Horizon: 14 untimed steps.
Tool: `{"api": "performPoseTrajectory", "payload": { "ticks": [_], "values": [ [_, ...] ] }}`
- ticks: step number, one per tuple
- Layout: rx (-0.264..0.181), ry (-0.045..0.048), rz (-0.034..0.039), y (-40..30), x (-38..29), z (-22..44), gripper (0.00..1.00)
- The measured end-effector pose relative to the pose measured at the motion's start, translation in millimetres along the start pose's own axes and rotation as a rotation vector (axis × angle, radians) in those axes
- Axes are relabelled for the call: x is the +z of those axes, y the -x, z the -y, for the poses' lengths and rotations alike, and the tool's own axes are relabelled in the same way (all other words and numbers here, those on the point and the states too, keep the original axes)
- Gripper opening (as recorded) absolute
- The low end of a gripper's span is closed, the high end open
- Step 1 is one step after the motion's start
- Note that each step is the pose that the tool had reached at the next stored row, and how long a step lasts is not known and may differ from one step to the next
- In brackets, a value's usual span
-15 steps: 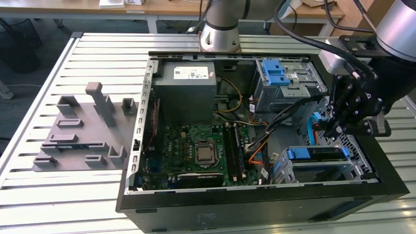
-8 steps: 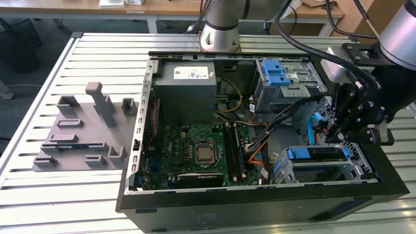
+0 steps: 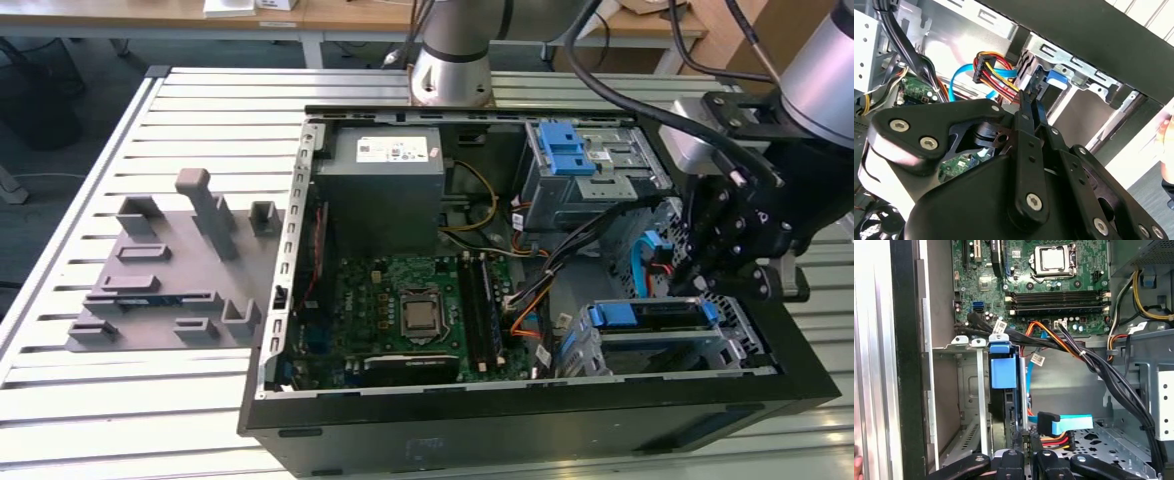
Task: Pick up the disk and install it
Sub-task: 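Insert the first disk wire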
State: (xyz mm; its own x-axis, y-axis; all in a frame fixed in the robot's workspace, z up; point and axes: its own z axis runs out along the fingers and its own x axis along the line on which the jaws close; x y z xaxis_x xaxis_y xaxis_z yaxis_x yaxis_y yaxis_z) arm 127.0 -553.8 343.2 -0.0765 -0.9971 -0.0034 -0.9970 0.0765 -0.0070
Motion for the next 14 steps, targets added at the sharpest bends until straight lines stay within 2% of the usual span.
{"api": "performPoseTrajectory", "payload": {
  "ticks": [4,14],
  "values": [
    [0.000,0.0000,0.0002,-4.1,2.3,0.3,0.17],
    [0.003,0.0007,0.0001,-5.6,7.4,-0.1,0.17]
  ]
}}
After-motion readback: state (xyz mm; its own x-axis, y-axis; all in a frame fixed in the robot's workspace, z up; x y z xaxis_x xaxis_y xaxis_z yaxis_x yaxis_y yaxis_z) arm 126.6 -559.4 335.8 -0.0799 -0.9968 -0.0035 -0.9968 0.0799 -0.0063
